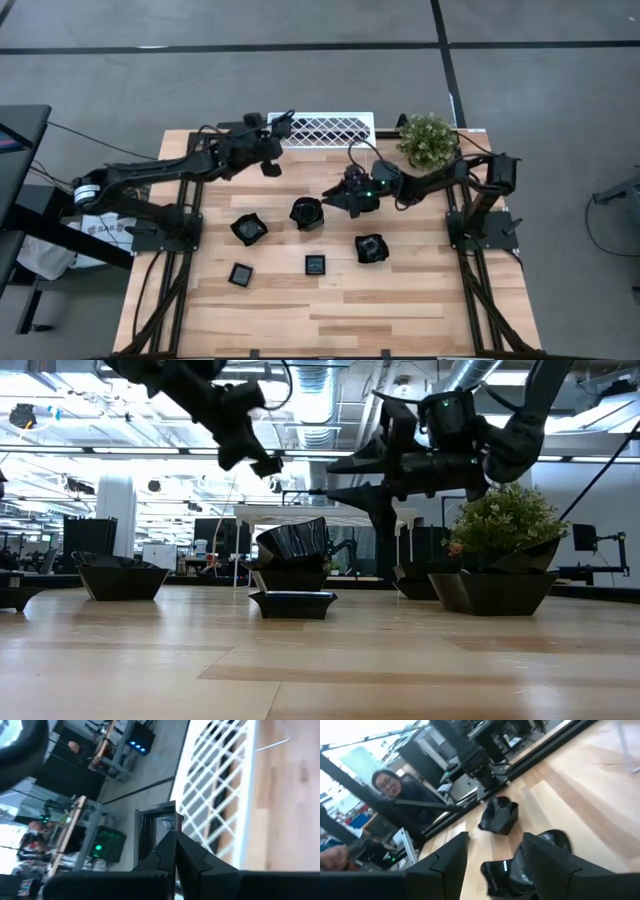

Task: Pick & Place Mini shaped plates
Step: Stack the top black square plate on top of the black square plate on the shelf

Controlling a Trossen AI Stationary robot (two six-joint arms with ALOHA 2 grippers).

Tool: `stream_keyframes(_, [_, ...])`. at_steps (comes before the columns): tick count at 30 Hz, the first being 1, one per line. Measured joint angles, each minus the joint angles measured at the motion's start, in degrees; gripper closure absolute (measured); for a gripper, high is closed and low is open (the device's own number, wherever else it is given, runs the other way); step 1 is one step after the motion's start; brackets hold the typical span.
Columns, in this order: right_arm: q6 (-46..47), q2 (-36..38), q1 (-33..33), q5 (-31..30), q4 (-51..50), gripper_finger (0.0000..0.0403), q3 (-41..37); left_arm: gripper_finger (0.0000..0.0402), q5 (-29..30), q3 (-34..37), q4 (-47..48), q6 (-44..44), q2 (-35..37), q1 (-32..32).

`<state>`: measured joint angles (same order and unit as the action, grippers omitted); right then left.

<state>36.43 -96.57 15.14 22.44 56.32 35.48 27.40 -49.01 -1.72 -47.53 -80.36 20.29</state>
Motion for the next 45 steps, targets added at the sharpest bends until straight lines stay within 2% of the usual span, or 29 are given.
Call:
stream_keyframes(7, [-0.90, 0.00, -2.06, 0.02, -0.08, 0.0222, 0.00, 0.0395, 3.08, 0.02, -4.68, -5.62, -6.73, 1.93])
stream_keyframes(14, [-1.01, 0.00, -2.40, 0.04, -0.12, 0.0220, 0.00, 0.0395, 5.57, 0.04, -6.73, -5.70, -8.27, 2.53])
stream_keyframes(24, [-1.01, 0.00, -2.27, 0.04, -0.10, 0.0221, 0.00, 0.0395, 5.34, 0.04, -6.65, -3.04, -9.18, 5.11])
stream_keyframes(27, [-1.01, 0.00, -2.27, 0.02, -0.10, 0.0222, 0.00, 0.0395, 3.77, 0.05, -6.61, -2.86, -9.53, 5.30])
stream_keyframes(45, [-0.99, -0.02, -2.27, 0.02, -0.16, 0.0223, 0.00, 0.0395, 2.66, 0.29, -6.96, -3.48, -11.57, 4.81])
